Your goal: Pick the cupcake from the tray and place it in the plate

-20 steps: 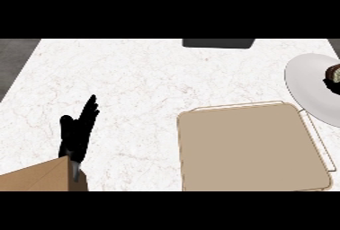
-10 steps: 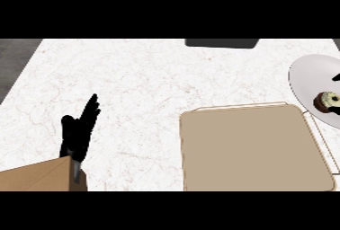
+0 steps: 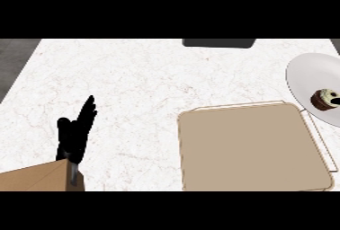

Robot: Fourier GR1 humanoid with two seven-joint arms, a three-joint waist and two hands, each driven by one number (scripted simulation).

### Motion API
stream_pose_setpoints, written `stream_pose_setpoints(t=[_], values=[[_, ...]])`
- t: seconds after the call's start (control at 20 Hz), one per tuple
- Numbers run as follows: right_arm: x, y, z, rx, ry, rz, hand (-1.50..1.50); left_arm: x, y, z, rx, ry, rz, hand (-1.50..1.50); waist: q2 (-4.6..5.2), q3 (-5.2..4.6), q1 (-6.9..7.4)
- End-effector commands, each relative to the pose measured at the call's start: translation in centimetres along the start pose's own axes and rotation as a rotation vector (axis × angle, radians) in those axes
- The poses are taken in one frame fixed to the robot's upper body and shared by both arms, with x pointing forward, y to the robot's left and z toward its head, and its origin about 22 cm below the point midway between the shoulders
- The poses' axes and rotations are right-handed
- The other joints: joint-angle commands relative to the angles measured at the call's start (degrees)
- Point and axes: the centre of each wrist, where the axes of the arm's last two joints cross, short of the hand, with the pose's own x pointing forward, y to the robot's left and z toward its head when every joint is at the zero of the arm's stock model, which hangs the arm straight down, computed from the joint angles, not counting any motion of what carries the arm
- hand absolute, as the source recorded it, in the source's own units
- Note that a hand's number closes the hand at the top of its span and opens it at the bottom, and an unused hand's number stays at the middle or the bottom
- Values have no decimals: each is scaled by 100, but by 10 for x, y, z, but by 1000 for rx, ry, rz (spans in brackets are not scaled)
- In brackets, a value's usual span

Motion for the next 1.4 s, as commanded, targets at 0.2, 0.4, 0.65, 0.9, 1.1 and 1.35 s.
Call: stream_pose_setpoints(t=[0.2, 0.4, 0.65, 0.9, 1.1, 1.35], values=[[-24, -38, 33, -103, -103, -401, -150, -7, 14, -2, 16, 16, -6, 0, 15, -14, -42], [-42, -9, 41, -85, -116, -430, -150, 2, 0, 0, -26, 10, -2, 0, 40, -2, 41], [-49, -30, 56, -68, -157, -460, -150, -11, -4, 11, -9, 21, 1, 0, 6, -8, 26], [-50, -8, 49, -58, -180, -448, -150, 0, -3, -8, 0, 1, -10, 0, 28, -10, 2], [-55, 5, 50, -89, -126, -400, -150, -10, 1, 5, -29, 14, -5, 0, 18, -11, 73], [-59, 0, 56, -107, -82, -346, -150, 0, -3, 0, -5, 12, 1, 0, 16, -12, 50]])
